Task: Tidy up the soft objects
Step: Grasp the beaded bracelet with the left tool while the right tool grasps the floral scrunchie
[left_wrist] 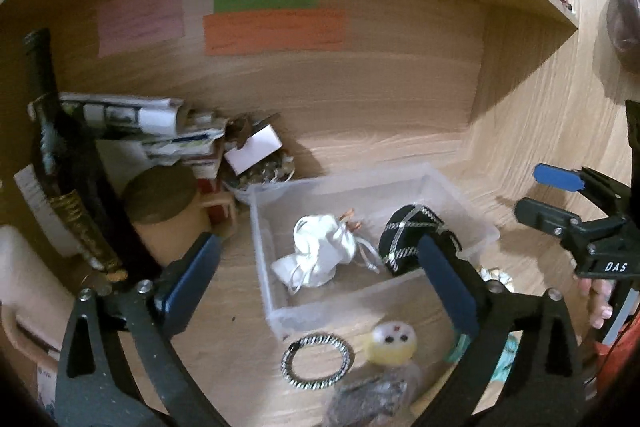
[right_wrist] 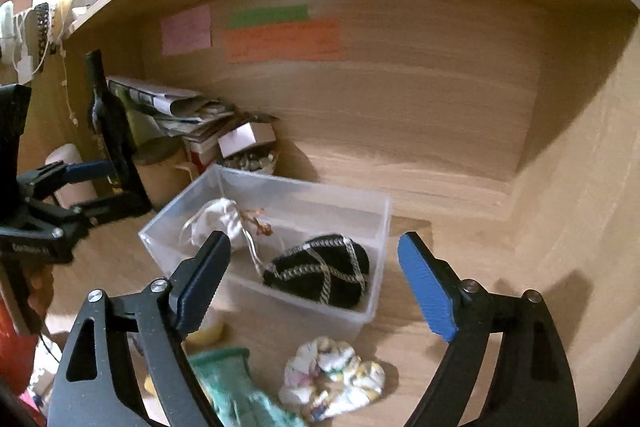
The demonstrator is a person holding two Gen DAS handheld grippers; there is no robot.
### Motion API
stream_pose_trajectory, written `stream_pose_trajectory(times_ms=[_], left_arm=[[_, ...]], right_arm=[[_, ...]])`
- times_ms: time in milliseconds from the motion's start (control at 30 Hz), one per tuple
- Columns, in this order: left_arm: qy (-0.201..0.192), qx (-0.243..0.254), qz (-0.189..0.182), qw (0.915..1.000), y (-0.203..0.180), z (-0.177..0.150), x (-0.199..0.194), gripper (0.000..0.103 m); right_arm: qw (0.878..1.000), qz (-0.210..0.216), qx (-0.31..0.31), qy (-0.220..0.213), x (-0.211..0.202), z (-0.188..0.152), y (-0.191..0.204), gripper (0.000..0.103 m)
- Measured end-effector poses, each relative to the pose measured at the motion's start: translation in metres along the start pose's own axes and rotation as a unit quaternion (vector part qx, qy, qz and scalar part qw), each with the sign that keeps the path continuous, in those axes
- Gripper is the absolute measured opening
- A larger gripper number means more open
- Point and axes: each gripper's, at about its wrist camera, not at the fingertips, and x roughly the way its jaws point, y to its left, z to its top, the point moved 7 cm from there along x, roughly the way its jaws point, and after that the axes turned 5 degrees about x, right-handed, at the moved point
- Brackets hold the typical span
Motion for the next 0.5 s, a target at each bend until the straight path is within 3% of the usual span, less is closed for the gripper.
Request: stream_pose_trajectory(times_ms=[433,500], left_arm=[[0.123,-0.022,0.018,0.9921,0.032,-0.093,0.041,0.100],[0.138,-0.019,0.019,0.9901,0.033,-0.104,0.046,0.086]], right_arm=[[0.994,-0.025,0.041,0.098,0.026,-0.078,-0.033,0.085],[0.992,-0.028,0.050,0.116,0.034,-0.090,-0.039,0.085]])
